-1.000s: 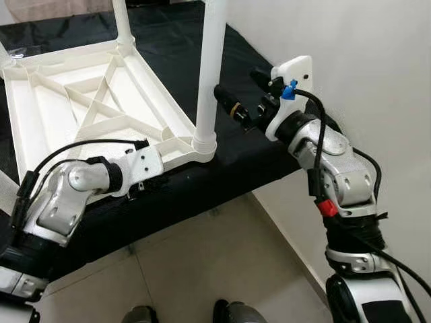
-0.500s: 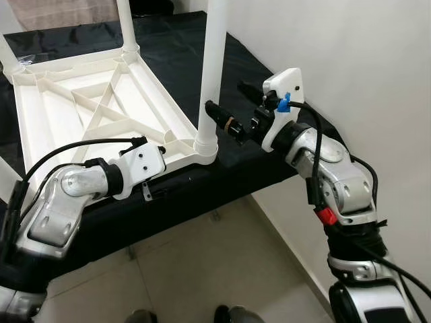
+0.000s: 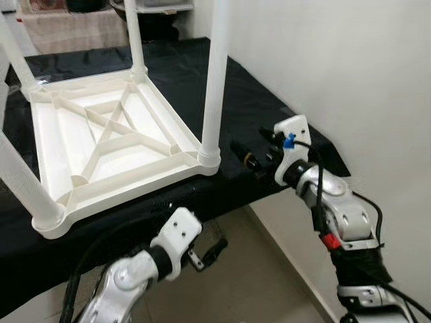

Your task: Building children table

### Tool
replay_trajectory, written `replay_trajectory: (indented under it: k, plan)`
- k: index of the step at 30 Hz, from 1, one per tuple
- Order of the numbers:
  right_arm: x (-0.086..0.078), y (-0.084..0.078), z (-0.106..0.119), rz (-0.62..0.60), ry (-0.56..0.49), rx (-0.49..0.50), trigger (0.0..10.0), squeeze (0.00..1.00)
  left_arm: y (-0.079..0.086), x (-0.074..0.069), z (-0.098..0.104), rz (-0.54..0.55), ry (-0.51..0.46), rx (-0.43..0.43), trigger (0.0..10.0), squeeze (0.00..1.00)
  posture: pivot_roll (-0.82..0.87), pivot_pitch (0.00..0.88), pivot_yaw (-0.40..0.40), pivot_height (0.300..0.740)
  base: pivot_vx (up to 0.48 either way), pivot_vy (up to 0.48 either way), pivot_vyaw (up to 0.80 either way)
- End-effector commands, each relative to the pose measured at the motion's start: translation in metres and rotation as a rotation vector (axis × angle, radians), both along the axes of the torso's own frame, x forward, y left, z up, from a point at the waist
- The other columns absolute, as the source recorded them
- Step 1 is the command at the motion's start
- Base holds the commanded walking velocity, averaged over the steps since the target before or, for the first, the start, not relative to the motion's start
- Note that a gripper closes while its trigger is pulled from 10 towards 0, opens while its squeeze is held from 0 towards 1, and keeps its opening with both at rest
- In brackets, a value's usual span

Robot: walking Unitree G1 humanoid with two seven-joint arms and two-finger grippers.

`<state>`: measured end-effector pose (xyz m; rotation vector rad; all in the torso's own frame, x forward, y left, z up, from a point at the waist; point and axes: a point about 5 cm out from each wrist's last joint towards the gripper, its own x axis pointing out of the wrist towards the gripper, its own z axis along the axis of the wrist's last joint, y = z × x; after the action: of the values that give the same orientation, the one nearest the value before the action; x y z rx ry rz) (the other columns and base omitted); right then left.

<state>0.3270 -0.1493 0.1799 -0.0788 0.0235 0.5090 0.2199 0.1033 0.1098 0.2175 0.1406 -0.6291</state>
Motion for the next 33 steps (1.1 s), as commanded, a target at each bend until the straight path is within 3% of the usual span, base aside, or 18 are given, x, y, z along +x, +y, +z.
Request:
replay_trajectory:
  k: [1, 2, 4, 8, 11, 14, 15, 20, 29, 33]
  plan:
    - [-0.005, -0.001, -0.015, -0.018, 0.041, -0.021, 10.0, 0.0, 0.01, 0.001, -0.008, 0.085, 0.025, 0.021, 10.0, 0.0, -0.04, 0.0, -0.087, 0.74, 0.0, 0.0, 0.0]
    - [-0.012, 0.0, -0.029, -0.01, 0.083, -0.043, 10.0, 0.0, 0.017, 0.003, -0.01, 0.156, 0.038, 0.002, 10.0, 0.0, -0.04, 0.0, -0.088, 0.74, 0.0, 0.0, 0.0]
    - [-0.012, 0.0, -0.029, -0.01, 0.083, -0.043, 10.0, 0.0, 0.017, 0.003, -0.01, 0.156, 0.038, 0.002, 10.0, 0.0, -0.04, 0.0, -0.088, 0.74, 0.0, 0.0, 0.0]
    - [-0.029, 0.002, -0.057, -0.043, 0.159, -0.041, 10.0, 0.0, 0.034, 0.008, -0.013, 0.308, 0.04, -0.026, 10.0, 0.0, -0.05, 0.0, -0.092, 0.74, 0.0, 0.0, -0.6]
    - [-0.034, 0.004, -0.067, -0.039, 0.182, -0.037, 10.0, 0.0, 0.035, 0.006, -0.015, 0.354, 0.034, -0.038, 10.0, 0.0, -0.05, 0.0, -0.096, 0.74, 0.0, 0.0, 0.0]
    - [-0.038, 0.007, -0.07, 0.022, 0.164, -0.09, 10.0, 0.0, 0.034, 0.005, -0.016, 0.369, 0.018, -0.03, 10.0, 0.0, -0.04, 0.0, -0.102, 0.74, 0.0, 0.0, 0.53]
    - [-0.038, 0.008, -0.069, 0.036, 0.153, -0.068, 10.0, 0.0, 0.034, 0.004, -0.017, 0.375, 0.014, -0.029, 10.0, 0.0, -0.04, 0.0, -0.103, 0.74, 0.24, 0.0, 0.79]
    - [-0.035, 0.008, -0.069, 0.001, 0.145, -0.046, 10.0, 0.0, 0.033, 0.004, -0.017, 0.391, 0.006, -0.031, 10.0, 0.0, -0.03, 0.0, -0.102, 0.74, 0.264, 0.0, 0.56]
    - [-0.031, 0.004, -0.059, 0.038, 0.085, -0.125, 10.0, 0.0, 0.027, 0.007, -0.019, 0.369, -0.004, -0.023, 10.0, 0.0, -0.05, 0.0, -0.095, 0.74, 0.321, 0.0, 0.59]
    - [-0.034, 0.008, -0.056, 0.085, 0.1, -0.039, 10.0, 0.0, 0.026, 0.007, -0.018, 0.369, -0.01, -0.023, 10.0, 0.0, -0.05, 0.0, -0.097, 0.74, 0.334, 0.0, 0.2]
